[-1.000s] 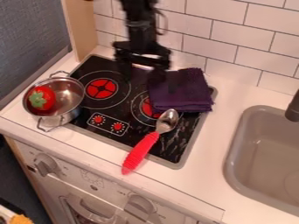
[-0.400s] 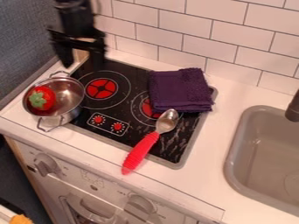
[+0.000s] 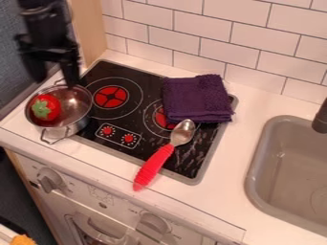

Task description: Touch the towel and put the strawberry to top on it

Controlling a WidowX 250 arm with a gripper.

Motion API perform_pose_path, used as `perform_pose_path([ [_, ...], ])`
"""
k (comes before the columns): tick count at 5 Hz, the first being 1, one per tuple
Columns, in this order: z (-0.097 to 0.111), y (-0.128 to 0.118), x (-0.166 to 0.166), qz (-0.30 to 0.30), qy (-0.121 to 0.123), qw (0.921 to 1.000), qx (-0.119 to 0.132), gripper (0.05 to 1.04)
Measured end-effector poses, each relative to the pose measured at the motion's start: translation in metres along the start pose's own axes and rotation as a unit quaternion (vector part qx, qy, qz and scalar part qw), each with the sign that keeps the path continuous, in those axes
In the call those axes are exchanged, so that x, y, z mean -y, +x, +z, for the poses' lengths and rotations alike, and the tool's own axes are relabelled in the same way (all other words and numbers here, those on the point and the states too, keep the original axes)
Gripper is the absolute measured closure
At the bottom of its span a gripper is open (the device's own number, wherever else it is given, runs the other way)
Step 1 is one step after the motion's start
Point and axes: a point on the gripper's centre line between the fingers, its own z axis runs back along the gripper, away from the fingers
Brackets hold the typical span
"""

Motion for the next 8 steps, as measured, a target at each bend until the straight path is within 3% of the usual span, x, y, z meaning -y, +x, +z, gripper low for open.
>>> perform_pose_path([
  [3, -0.032, -0.011, -0.015, 0.035, -0.004, 0.9983, -0.046, 0.084],
  [6, -0.052, -0.011, -0.010, 0.042, 0.025, 0.9959, -0.076, 0.084],
  [7, -0.055, -0.008, -0.004, 0.034, 0.035, 0.9955, -0.082, 0.143],
  [8, -0.057, -0.006, 0.003, 0.027, 0.032, 0.9960, -0.079, 0.312],
])
